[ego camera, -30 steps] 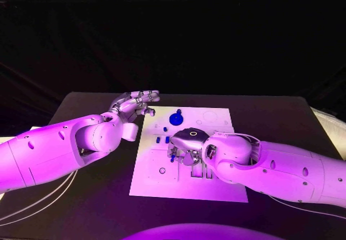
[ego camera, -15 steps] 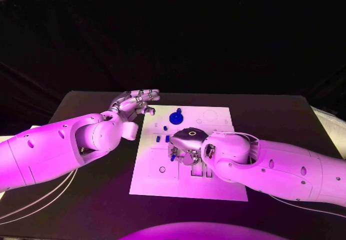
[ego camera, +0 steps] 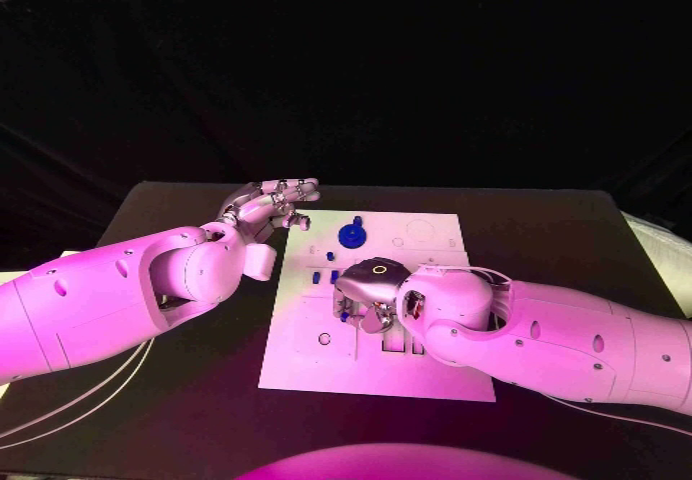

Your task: Assemble the parts on the task board

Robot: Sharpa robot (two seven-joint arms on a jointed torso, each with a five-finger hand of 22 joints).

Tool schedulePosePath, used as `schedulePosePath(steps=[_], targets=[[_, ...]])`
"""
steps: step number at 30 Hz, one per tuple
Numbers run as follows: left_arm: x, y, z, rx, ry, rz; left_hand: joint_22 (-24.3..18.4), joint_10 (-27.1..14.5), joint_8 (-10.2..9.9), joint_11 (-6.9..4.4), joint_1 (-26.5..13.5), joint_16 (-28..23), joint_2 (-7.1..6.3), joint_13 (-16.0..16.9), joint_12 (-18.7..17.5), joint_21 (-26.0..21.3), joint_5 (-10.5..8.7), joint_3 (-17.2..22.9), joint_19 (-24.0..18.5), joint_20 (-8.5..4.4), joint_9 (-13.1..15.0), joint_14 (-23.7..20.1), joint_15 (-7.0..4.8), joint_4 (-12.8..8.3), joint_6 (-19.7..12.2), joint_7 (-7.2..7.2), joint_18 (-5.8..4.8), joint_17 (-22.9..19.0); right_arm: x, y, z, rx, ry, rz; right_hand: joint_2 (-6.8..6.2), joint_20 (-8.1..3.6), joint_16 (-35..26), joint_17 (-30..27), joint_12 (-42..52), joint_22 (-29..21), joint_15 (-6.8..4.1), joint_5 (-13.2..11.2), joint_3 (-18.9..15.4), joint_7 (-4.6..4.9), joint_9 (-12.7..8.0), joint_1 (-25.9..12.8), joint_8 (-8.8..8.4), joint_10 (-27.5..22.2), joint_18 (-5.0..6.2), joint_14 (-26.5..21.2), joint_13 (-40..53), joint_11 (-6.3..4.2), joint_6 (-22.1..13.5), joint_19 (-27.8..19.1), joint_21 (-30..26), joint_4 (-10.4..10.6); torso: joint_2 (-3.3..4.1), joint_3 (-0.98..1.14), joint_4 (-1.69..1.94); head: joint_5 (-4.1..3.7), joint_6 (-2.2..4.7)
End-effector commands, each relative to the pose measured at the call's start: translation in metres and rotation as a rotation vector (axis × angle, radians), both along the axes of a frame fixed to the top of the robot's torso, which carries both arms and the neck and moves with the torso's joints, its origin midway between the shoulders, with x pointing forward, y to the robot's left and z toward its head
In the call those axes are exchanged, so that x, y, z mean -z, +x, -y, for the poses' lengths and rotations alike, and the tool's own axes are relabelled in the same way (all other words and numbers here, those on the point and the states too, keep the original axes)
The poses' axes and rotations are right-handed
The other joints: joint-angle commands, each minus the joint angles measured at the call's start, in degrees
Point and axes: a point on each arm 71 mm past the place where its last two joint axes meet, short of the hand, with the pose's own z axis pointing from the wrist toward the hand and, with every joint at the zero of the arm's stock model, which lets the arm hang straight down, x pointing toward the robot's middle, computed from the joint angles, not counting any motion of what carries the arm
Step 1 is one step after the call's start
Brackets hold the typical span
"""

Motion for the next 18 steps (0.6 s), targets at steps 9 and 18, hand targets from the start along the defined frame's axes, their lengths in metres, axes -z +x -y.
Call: schedulePosePath(steps=[9, 18], targets=[[-0.0017, -0.0009, 0.0016, 0.013, -0.006, 0.013, -0.1, -0.3, 0.2, 0.02, 0.8, -0.3, 0.06, 0.1, 0.4, -0.1, 0.23, -0.2, -0.1, -0.02, -0.1, -0.5, -0.1, -0.2, -0.5, -0.08, 0.72, -0.2, 0.011, 0.0003, 0.0046, 0.012, -0.053, -0.044, -0.97, 0.64, 0.2, -0.3, -2.3, -0.5, 1.4, 1.8, -2.1, 1.07, -0.3, -3.0, -0.84, -3.3, -0.36, 1.2, -0.2, 1.13, -2.4, -0.3, -0.1, 0.2, -0.07, -0.03, -0.02, -0.01, -0.11], [-0.0014, -0.0006, 0.0021, 0.019, -0.007, 0.011, -0.1, -0.4, 0.2, 0.0, 1.1, -0.2, 0.26, 0.1, 0.6, -0.2, 0.39, -0.2, -0.1, -0.02, -0.1, -0.5, -0.11, -0.4, -0.5, -0.09, 0.73, -0.2, 0.004, 0.0023, 0.0079, 0.031, 0.033, 0.011, -1.89, 2.0, -6.1, -7.8, -2.5, -8.1, 2.63, 2.5, -6.0, 1.35, -2.3, -3.7, -0.79, -13.3, 1.28, -0.9, -0.1, 2.7, -10.2, -4.9, -5.5, -0.4, -0.15, 0.05, -0.06, -0.14, 0.2]])
